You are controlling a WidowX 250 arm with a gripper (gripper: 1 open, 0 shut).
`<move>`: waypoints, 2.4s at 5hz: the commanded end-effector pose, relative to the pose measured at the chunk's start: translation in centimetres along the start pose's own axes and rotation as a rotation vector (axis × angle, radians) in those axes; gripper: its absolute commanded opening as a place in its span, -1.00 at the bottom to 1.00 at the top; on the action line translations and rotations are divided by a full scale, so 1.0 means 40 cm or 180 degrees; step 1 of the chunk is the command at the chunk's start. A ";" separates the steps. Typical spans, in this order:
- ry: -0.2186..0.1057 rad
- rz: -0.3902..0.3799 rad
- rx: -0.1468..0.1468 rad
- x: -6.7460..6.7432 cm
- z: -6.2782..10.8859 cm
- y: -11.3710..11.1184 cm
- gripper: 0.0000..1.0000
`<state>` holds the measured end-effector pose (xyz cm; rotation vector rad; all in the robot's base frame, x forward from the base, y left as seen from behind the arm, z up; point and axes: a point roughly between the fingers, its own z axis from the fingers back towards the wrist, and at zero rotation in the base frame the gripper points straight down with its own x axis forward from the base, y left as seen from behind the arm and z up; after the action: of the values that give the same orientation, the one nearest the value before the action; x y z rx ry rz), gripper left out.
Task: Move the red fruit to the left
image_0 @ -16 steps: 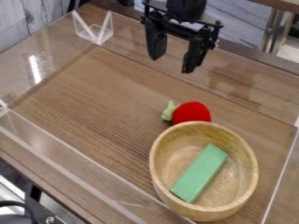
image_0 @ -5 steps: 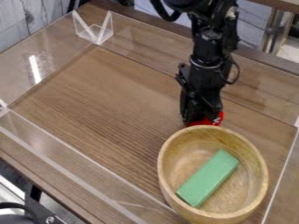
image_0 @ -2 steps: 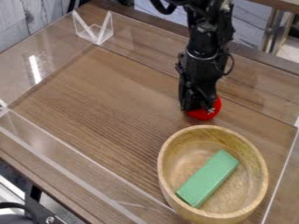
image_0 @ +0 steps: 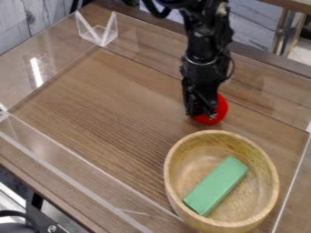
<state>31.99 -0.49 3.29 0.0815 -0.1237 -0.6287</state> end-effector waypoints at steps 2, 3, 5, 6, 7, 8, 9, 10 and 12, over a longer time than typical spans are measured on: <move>-0.0066 0.0350 0.0119 0.006 0.066 0.044 -1.00; -0.0090 0.0289 0.0098 -0.009 0.060 0.024 -1.00; -0.0237 0.0154 0.0190 -0.012 0.120 0.032 -1.00; -0.0337 0.0433 0.0415 -0.017 0.198 0.075 -1.00; -0.0292 0.0863 0.0563 -0.064 0.227 0.151 -1.00; -0.0196 0.1287 0.0652 -0.132 0.227 0.226 -1.00; -0.0137 0.1622 0.0753 -0.187 0.205 0.283 -1.00; -0.0061 0.1835 0.0811 -0.227 0.157 0.352 -1.00; 0.0106 0.2471 0.0933 -0.256 0.136 0.465 -1.00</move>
<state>33.10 19.76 7.45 0.2806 -0.1338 0.1513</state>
